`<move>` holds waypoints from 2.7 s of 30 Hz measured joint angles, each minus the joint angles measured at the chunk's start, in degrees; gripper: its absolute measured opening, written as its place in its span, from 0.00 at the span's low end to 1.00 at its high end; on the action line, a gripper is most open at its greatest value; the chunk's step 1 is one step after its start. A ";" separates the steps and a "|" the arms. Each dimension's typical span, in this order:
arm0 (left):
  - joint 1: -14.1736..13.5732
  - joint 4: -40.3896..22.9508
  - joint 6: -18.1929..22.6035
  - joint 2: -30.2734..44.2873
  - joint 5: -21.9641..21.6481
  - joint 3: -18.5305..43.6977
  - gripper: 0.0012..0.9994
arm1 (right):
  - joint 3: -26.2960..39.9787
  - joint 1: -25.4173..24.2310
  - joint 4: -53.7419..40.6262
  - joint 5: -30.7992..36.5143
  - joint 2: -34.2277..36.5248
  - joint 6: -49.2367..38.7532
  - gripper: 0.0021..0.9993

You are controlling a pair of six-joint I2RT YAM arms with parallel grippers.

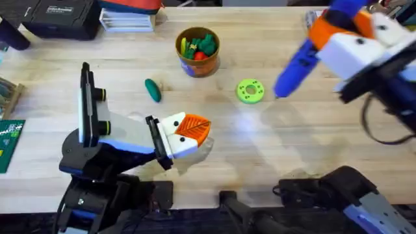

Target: Pick up the gripper from the table and insert it into the empty holder that is missing its gripper. Then pick up a screw, insert it into the mounting hole, and use the screwdriver to tighten it. Finally, clean up the table by picking up the vegetable and placing it into the bucket.

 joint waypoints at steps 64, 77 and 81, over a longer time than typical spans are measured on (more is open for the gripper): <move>0.00 -0.01 0.64 -0.01 0.00 0.00 0.00 | -6.51 31.24 58.21 -9.09 31.99 8.20 0.08; 0.00 -0.02 0.64 0.00 0.00 0.00 0.00 | -6.48 31.24 58.81 -9.07 33.26 9.47 0.08; 0.00 -0.02 0.64 -0.01 0.00 0.00 0.00 | -6.48 31.24 58.80 -9.07 33.26 9.49 0.08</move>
